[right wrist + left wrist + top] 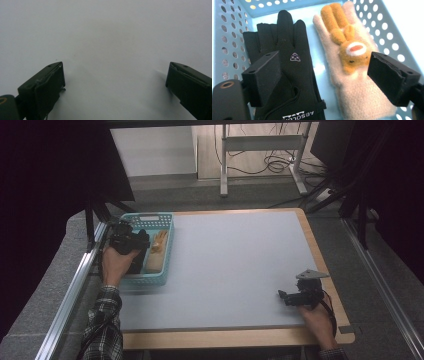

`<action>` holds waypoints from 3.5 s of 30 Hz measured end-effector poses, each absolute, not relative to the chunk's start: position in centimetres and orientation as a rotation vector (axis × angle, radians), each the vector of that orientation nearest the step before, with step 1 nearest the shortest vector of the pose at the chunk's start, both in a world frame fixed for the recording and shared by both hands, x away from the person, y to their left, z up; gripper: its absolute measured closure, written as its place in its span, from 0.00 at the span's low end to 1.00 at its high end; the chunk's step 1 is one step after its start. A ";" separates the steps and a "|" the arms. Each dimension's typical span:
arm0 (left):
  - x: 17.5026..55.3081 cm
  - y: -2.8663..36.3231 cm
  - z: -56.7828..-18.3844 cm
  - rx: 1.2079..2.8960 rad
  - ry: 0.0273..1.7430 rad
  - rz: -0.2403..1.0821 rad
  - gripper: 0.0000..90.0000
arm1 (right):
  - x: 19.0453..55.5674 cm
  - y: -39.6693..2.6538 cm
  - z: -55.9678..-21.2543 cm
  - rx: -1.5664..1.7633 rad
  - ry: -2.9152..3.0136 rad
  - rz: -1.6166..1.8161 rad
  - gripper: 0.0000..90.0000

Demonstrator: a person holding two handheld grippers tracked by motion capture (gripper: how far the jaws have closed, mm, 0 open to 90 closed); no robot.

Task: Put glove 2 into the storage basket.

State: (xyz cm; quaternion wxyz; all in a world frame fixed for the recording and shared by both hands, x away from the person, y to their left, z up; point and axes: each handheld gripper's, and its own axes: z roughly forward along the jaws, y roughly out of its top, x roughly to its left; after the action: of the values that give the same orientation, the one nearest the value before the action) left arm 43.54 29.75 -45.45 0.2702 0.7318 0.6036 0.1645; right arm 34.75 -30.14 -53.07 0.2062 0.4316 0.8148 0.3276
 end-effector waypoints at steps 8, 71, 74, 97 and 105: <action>42.5 29.9 -45.4 1.964 1.588 0.427 0.08 | 34.7 -30.1 -53.1 1.203 2.270 0.912 0.02; 34.9 25.4 -44.8 1.987 1.257 0.437 0.00 | 34.7 -30.1 -53.1 1.204 2.269 0.911 0.02; 34.8 24.9 -45.1 1.978 1.241 0.424 0.00 | 34.7 -30.1 -53.1 1.205 2.269 0.911 0.02; 34.2 18.4 -45.6 2.025 1.066 0.361 0.00 | 34.7 -30.1 -53.1 1.202 2.269 0.910 0.02; 34.0 16.4 -46.1 2.028 1.018 0.330 0.00 | 34.7 -30.1 -53.1 1.202 2.270 0.910 0.02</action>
State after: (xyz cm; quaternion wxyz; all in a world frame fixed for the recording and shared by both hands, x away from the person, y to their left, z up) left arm 34.03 16.39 -46.13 0.4118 0.8060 0.4046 0.1310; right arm 34.75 -30.11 -53.06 0.2068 0.4317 0.8149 0.3268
